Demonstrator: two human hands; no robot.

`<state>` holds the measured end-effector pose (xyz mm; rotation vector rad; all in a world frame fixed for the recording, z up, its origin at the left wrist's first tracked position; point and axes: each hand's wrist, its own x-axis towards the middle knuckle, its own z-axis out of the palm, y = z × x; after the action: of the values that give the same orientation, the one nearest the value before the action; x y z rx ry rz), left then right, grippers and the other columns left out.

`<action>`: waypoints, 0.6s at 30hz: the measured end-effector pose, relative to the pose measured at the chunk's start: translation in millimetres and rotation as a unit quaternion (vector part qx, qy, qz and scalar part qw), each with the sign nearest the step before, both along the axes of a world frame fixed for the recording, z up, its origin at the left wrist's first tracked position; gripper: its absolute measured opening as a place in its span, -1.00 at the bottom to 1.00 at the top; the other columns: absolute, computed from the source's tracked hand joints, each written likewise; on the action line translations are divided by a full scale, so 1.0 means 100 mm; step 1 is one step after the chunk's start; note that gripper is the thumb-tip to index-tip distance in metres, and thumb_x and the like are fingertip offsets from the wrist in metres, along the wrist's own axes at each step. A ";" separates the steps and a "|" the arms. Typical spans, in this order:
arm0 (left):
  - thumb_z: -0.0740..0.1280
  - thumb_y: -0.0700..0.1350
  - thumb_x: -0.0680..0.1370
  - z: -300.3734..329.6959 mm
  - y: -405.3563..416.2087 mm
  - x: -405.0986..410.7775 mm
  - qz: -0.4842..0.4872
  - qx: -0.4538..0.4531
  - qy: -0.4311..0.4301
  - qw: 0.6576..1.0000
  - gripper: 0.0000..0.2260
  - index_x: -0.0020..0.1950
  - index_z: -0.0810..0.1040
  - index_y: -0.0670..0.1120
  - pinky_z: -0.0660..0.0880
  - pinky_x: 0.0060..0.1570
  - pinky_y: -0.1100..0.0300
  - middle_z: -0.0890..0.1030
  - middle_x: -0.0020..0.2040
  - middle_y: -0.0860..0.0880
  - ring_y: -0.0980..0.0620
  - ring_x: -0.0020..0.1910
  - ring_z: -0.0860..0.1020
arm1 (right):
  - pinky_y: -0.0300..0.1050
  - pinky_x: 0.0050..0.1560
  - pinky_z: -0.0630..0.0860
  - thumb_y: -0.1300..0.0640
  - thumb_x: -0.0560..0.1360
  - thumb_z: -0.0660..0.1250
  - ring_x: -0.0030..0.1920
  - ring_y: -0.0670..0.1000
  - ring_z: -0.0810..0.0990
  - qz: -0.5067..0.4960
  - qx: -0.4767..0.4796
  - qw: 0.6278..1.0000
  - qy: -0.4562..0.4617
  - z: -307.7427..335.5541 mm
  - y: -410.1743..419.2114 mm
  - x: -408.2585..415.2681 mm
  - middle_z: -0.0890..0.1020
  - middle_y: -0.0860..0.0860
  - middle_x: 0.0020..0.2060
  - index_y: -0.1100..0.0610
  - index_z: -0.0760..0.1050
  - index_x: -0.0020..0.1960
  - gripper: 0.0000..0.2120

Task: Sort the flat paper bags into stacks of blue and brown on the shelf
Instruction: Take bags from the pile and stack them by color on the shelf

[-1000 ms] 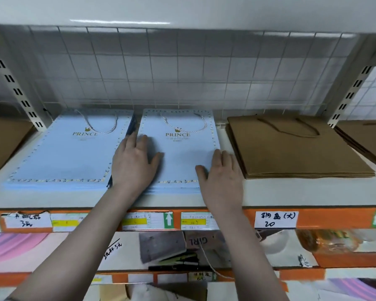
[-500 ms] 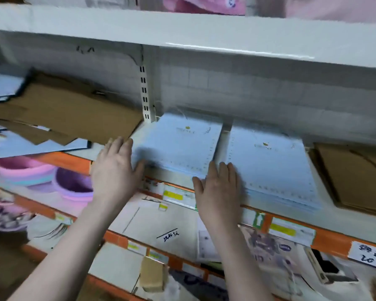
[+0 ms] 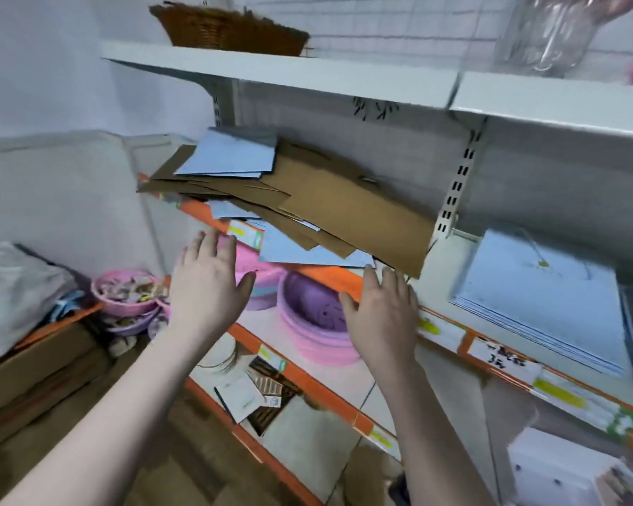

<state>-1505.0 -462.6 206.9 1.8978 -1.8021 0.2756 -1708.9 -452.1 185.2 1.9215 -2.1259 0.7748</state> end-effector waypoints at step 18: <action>0.33 0.01 0.51 0.30 -1.83 1.23 0.027 -0.009 0.039 0.999 -0.53 0.37 0.42 -0.15 0.29 0.31 -0.03 0.39 0.39 -0.18 -0.16 0.39 0.29 | -0.01 0.25 0.27 -0.08 0.57 0.17 0.28 0.14 0.37 0.065 0.049 0.997 0.005 0.56 -2.03 1.11 0.46 0.15 0.22 0.13 0.37 0.31 -0.59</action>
<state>-1382.0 -646.0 236.9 1.9207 -1.6932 0.2322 -1598.0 -655.2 241.0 2.1262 -2.0877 0.6931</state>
